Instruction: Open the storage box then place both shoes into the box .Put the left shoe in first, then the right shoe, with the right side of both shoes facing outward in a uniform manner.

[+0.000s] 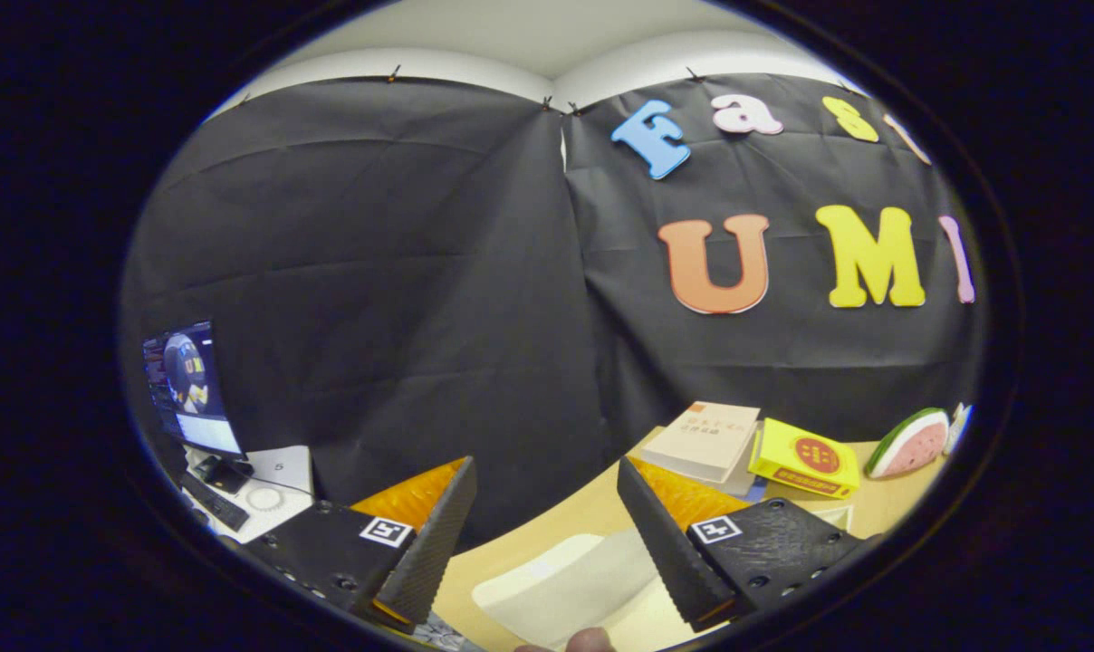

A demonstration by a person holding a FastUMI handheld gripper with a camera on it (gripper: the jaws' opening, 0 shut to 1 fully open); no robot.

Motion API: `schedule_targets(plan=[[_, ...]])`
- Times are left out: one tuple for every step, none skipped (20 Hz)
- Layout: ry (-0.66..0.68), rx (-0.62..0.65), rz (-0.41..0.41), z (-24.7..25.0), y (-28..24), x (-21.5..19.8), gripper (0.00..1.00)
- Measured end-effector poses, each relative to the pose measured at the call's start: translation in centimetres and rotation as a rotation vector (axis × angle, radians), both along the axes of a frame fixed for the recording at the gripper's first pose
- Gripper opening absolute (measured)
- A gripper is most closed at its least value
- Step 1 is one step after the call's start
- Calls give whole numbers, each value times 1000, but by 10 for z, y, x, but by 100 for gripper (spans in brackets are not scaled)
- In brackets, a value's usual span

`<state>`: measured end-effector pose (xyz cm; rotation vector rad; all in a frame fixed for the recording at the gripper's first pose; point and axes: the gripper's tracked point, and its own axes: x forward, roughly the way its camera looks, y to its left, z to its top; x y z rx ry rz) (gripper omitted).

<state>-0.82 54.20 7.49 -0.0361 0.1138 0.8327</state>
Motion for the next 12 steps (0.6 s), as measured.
schedule_targets(plan=[[-10,5,-17,2,-11,2,95],[-14,8,-30,4,-23,3,95],[-22,12,-39,6,-35,5,95],[-36,22,-57,11,-50,7,95],[-51,29,-77,15,-65,11,95],[-63,31,-94,19,-81,15,95],[-66,29,-110,19,-98,18,95],[-69,24,-126,20,-115,22,95],[-78,23,-147,20,-133,25,95],[-78,27,-167,22,-152,31,95],[-74,31,-184,21,-171,36,95],[-65,30,-205,19,-191,41,95]])
